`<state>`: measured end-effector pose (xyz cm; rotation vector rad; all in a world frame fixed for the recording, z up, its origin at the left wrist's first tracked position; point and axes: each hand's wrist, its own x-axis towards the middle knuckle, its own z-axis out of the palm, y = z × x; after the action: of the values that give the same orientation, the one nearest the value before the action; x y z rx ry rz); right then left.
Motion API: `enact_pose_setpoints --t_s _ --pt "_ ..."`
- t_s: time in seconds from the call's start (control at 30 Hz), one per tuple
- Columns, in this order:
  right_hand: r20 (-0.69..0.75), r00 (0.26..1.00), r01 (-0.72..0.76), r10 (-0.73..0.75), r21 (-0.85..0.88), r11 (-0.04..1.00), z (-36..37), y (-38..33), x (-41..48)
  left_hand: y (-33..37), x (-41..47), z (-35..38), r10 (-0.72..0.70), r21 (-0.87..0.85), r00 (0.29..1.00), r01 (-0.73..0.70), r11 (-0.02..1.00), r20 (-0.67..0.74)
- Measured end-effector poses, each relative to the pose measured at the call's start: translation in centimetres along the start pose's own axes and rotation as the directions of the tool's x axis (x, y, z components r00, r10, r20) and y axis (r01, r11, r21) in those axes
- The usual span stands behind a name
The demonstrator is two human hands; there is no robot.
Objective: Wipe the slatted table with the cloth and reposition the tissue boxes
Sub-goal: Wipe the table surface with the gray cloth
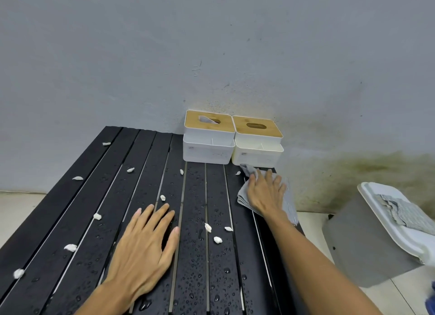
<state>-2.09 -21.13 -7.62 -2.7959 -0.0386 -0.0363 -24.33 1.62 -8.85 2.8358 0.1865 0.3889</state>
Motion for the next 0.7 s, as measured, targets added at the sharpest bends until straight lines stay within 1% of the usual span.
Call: enact_pose_setpoints --t_s 0.2,0.3,0.4,0.47,0.5,0.53,0.57,0.6,0.63,0.7 --pt "0.061 0.986 0.156 -0.156 -0.006 0.988 1.1 -2.7 0.6 0.1 -0.1 0.1 -0.001 -0.021 1.000 0.001 1.000 -0.007" --pt "0.092 0.964 0.247 -0.248 0.020 0.969 1.5 -3.7 -0.3 0.2 -0.1 0.1 -0.001 -0.023 1.000 0.001 1.000 0.000" --pt "0.132 0.909 0.386 -0.395 0.089 0.918 1.7 -4.6 -2.0 0.2 -0.1 0.1 -0.002 -0.017 1.000 0.002 1.000 0.004" --pt "0.164 0.852 0.476 -0.498 0.157 0.865 1.7 -5.0 -3.1 0.2 -0.1 0.1 -0.003 -0.018 1.000 0.003 1.000 0.004" --pt "0.182 0.826 0.497 -0.534 0.213 0.841 1.5 -5.0 -3.7 0.2 -0.1 0.0 -0.004 -0.020 1.000 0.004 1.000 0.005" --pt "0.193 0.806 0.501 -0.560 0.284 0.818 1.1 -4.8 -4.3 0.2 -0.2 0.0 -0.004 -0.022 1.000 0.004 1.000 0.005" --pt "0.185 0.800 0.486 -0.570 0.356 0.798 0.6 -4.7 -5.1 0.2 -0.2 -0.1 -0.006 -0.025 1.000 0.006 1.000 0.006" --pt "0.153 0.814 0.456 -0.560 0.430 0.779 0.2 -4.4 -5.9 0.2 -0.2 -0.1 -0.008 -0.027 1.000 0.008 1.000 0.007" --pt "0.097 0.851 0.398 -0.516 0.521 0.755 -0.2 -4.1 -6.7 0.2 -0.2 -0.2 -0.009 -0.030 1.000 0.010 1.000 0.007" --pt "0.028 0.938 0.223 -0.345 0.715 0.663 -1.3 -3.3 -7.6 0.2 -0.2 -0.2 -0.011 -0.037 1.000 0.011 0.999 0.006"
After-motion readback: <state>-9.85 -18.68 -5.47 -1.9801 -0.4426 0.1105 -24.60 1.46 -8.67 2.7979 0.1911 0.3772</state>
